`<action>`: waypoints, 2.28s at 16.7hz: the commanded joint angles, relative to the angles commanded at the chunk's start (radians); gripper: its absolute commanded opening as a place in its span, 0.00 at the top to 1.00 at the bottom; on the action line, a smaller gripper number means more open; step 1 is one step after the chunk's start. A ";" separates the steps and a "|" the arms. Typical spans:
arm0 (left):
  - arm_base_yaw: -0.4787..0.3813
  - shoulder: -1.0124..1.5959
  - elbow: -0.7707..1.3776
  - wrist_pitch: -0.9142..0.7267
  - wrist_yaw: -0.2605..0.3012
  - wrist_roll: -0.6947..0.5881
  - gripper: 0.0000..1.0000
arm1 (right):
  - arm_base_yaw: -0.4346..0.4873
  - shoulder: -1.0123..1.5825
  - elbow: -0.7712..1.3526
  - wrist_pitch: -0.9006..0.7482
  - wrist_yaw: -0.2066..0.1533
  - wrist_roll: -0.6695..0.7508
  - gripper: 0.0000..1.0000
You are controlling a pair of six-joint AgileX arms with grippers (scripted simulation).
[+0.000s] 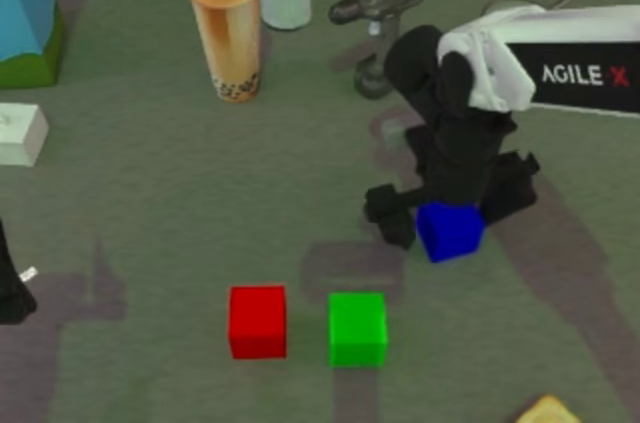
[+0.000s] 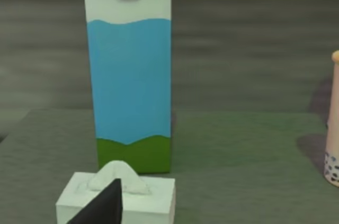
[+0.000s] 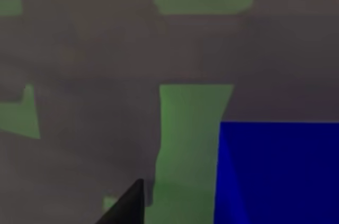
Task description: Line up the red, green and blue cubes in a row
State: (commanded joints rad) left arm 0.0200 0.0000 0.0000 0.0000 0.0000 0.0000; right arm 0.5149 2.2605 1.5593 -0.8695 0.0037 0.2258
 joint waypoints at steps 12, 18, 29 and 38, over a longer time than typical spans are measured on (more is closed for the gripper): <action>0.000 0.000 0.000 0.000 0.000 0.000 0.00 | 0.000 0.000 0.000 0.000 0.000 0.000 1.00; 0.000 0.000 0.000 0.000 0.000 0.000 0.00 | 0.002 -0.029 0.023 -0.026 0.005 -0.003 1.00; 0.000 0.000 0.000 0.000 0.000 0.000 0.00 | 0.005 -0.107 0.156 -0.243 0.004 -0.004 1.00; 0.000 0.000 0.000 0.000 0.000 0.000 0.00 | 0.138 -0.316 -0.096 -0.214 0.008 0.341 1.00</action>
State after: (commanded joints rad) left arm 0.0200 0.0000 0.0000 0.0000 0.0000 0.0000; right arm 0.6533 1.9449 1.4634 -1.0836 0.0117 0.5667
